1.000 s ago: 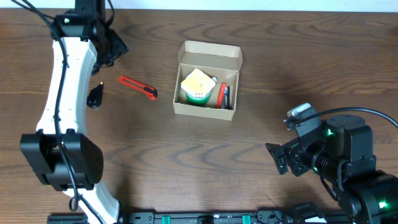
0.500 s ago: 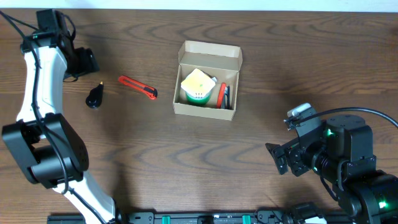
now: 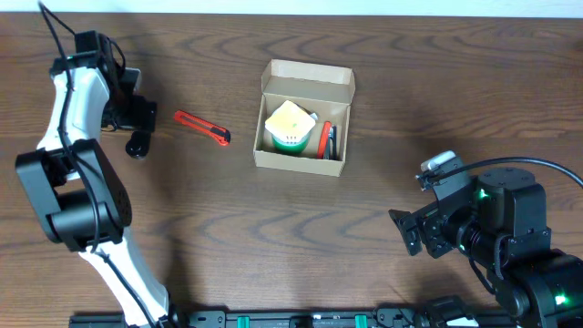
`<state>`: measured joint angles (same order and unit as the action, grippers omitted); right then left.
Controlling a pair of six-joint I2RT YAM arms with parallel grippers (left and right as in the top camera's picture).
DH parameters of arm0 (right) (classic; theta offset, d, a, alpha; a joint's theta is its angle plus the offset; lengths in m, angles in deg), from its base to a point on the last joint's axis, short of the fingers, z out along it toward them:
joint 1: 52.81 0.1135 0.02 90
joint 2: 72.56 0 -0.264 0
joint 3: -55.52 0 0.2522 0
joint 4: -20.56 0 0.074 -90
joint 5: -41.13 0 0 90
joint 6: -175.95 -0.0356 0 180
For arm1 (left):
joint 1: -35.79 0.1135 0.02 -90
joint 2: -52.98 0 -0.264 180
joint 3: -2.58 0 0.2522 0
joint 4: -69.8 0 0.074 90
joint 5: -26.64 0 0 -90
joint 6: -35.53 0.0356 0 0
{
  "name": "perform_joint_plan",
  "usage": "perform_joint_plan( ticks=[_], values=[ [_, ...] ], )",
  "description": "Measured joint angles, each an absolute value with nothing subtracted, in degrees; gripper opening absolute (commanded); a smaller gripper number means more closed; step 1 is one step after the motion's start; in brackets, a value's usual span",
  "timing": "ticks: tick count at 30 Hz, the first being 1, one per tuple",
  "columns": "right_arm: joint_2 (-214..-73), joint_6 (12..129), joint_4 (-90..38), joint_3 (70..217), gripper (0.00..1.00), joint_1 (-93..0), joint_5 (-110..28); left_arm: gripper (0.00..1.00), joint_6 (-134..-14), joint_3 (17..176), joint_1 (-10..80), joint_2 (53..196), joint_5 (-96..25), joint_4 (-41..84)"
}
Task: Pack container
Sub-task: 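Open the left gripper, move to the black tape measure and grasp it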
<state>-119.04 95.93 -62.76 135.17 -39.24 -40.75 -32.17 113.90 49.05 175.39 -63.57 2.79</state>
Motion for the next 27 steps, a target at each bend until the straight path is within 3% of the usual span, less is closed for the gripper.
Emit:
perform_joint_plan(
  ticks=[13,18,22,27],
  values=[
    [-119.0,95.9,-62.8,135.2,0.99,-39.2,-40.7,1.0,-27.9,113.7,49.0,181.0,-63.6,2.9],
    [-119.0,95.9,-62.8,135.2,0.99,-39.2,-40.7,0.88,-27.6,113.7,49.0,181.5,-63.3,3.1],
    [-119.0,95.9,-62.8,135.2,0.99,-39.2,-40.7,0.66,-28.4,113.7,48.9,181.5,-63.3,3.5],
    [-119.0,95.9,-62.8,135.2,0.99,-39.2,-40.7,0.56,-29.1,113.7,48.8,181.6,-63.3,3.6]
  ],
)
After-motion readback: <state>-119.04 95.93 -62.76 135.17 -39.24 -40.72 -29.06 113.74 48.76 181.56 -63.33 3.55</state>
